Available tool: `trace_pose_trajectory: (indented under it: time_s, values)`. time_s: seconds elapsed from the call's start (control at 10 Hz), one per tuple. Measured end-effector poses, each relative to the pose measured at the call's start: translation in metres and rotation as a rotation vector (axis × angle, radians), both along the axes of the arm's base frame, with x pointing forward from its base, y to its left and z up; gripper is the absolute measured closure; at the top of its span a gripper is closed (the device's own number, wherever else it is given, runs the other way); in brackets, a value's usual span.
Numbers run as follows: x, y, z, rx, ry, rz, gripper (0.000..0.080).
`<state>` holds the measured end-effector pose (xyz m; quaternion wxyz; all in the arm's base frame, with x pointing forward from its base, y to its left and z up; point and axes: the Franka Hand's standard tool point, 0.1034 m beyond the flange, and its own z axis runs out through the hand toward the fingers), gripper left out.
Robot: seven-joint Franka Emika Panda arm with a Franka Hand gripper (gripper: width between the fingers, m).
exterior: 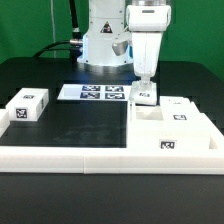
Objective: Assemble cabinet
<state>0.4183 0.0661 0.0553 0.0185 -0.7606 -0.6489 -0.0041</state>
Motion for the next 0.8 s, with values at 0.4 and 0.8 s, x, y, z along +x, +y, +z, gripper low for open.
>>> trace_pose_trajectory:
  time_s: [0.4,0.8]
  values:
    - [0.016,-0.002,0.009,-0.003,-0.020,-0.005,0.0731]
    - [0.021,-0.004,0.011,-0.002,-0.026,-0.003,0.0731]
